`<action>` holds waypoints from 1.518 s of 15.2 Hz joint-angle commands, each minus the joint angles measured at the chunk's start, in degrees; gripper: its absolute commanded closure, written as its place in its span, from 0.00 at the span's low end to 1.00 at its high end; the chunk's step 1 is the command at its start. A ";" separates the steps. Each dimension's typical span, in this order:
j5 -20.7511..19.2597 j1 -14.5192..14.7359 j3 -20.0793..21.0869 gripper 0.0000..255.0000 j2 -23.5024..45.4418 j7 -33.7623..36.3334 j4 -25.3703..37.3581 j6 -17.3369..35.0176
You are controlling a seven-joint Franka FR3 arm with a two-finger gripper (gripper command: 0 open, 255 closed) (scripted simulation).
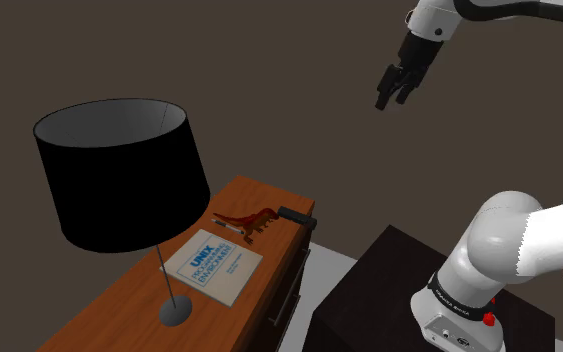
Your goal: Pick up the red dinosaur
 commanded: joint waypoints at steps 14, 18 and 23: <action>5.64 1.42 9.78 0.00 19.65 16.32 -0.80 10.71; 6.67 1.88 12.26 0.00 27.34 21.05 1.15 13.64; 7.30 2.59 14.80 0.00 37.70 26.81 5.00 16.74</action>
